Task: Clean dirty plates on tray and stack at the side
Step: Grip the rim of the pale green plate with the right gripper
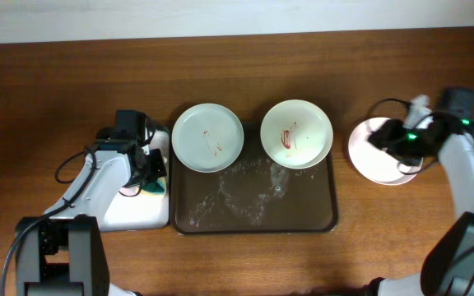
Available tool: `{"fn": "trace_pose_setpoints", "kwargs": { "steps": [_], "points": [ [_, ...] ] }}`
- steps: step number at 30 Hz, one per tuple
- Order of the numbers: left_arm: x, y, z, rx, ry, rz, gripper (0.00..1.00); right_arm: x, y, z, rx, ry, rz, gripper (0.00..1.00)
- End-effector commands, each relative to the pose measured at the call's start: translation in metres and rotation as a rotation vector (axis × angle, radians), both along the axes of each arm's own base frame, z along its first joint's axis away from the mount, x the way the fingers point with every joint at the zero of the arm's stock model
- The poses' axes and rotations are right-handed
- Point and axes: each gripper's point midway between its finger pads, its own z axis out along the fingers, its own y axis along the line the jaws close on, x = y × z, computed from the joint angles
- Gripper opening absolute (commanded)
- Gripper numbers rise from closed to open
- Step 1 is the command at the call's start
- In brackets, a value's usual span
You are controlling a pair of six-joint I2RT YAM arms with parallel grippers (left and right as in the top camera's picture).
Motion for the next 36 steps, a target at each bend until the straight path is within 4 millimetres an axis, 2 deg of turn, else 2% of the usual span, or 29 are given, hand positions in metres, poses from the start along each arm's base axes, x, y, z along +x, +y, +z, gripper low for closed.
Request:
{"fn": "trace_pose_setpoints", "kwargs": {
  "steps": [1, 3, 4, 7, 10, 11, 14, 17, 19, 23, 26, 30, 32, 36],
  "points": [
    [0.004, -0.002, 0.009, -0.008, -0.029, -0.016, 0.0, 0.01, 0.08, 0.017, 0.032, -0.103, 0.32, 0.57],
    [0.004, -0.002, 0.009, -0.008, -0.029, -0.016, 0.0, 0.013, 0.12, 0.023, -0.059, -0.122, 0.442, 0.61],
    [0.004, -0.002, 0.009, -0.008, -0.029, -0.016, 0.0, 0.015, 0.135, 0.028, -0.098, -0.137, 0.483, 0.63],
    [0.004, -0.002, 0.009, -0.008, -0.029, -0.016, 0.0, 0.019, 0.168, 0.042, -0.191, -0.183, 0.571, 0.69],
    [0.005, -0.002, 0.009, -0.008, -0.029, -0.016, 0.0, 0.033, 0.205, 0.066, -0.222, -0.233, 0.653, 0.7],
    [0.005, -0.002, 0.009, -0.008, -0.029, -0.016, 0.0, 0.04, 0.213, 0.068, -0.22, -0.233, 0.666, 0.69],
    [0.004, -0.002, 0.009, -0.008, -0.029, -0.016, 0.0, 0.055, 0.242, 0.053, -0.203, -0.252, 0.716, 0.68],
    [0.004, -0.002, 0.009, -0.008, -0.029, -0.016, 0.0, 0.069, 0.267, 0.032, -0.205, -0.287, 0.75, 0.6],
    [0.005, -0.002, 0.009, -0.008, -0.029, -0.016, 0.0, 0.078, 0.285, 0.007, -0.205, -0.29, 0.774, 0.56],
    [0.004, -0.002, 0.009, -0.008, -0.029, -0.016, 0.0, 0.084, 0.295, -0.035, -0.209, -0.236, 0.757, 0.51],
    [0.004, -0.002, 0.009, -0.008, -0.029, -0.016, 0.0, 0.087, 0.299, -0.057, -0.194, -0.205, 0.727, 0.5],
    [0.005, -0.002, 0.009, -0.009, -0.029, -0.016, 0.0, 0.083, 0.303, -0.073, -0.187, -0.172, 0.73, 0.35],
    [0.005, -0.002, 0.009, -0.009, -0.031, -0.016, 0.0, 0.081, 0.304, -0.074, -0.191, -0.167, 0.733, 0.23],
    [0.005, -0.001, 0.009, -0.008, -0.032, -0.016, 0.0, 0.073, 0.302, -0.078, -0.194, -0.129, 0.74, 0.08]
  ]
}}
